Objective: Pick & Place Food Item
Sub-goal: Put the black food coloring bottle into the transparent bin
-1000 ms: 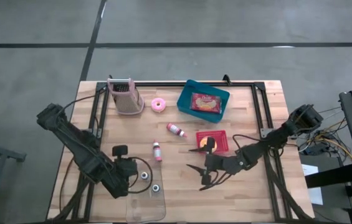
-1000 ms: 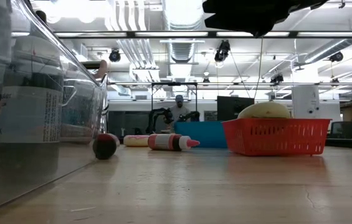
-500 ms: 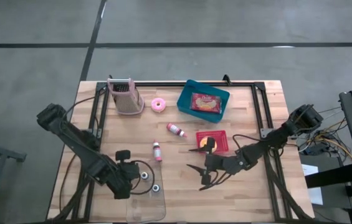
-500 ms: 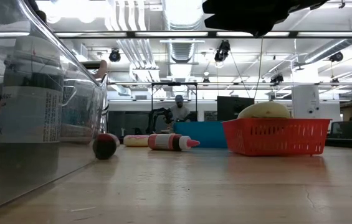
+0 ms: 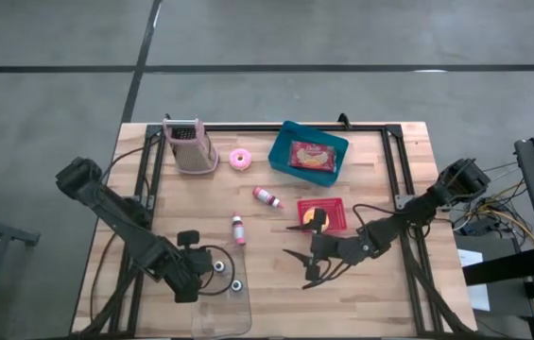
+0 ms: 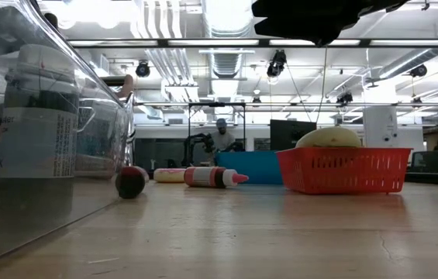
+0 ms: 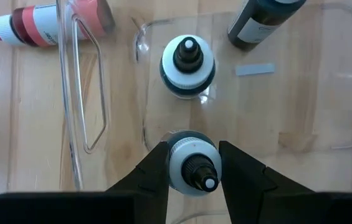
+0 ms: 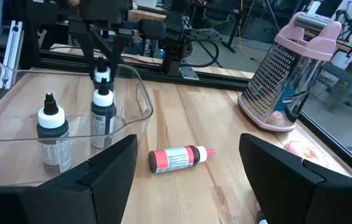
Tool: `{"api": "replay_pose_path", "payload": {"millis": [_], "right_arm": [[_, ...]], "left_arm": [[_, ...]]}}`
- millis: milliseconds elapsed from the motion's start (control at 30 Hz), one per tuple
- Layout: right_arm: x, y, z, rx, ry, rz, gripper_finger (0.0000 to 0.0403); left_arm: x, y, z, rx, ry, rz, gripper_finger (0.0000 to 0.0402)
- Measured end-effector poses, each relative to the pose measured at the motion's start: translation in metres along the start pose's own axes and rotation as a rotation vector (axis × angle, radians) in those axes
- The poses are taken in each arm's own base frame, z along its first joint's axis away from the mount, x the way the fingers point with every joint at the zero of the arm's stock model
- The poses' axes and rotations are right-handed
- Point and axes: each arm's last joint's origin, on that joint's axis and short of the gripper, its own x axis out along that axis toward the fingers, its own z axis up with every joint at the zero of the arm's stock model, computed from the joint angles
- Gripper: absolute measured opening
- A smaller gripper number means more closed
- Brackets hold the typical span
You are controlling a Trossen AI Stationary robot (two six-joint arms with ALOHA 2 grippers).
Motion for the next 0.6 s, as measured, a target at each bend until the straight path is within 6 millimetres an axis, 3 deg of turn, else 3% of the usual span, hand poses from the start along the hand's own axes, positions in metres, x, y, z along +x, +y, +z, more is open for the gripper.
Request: {"api": "replay_pose_path", "payload": {"millis": [300,600], "right_arm": [[0.000,0.000,0.000,0.000,0.000,0.000,0.0276],[0.000,0.000,0.000,-0.001,0.000,0.001,0.0276]], "left_arm": [[0.013,0.002,-0.006,-0.008,-0.010,-0.009,0.0108],[0.011,0.004,-0.006,-0.012,-0.034,-0.009,0.0108]]}}
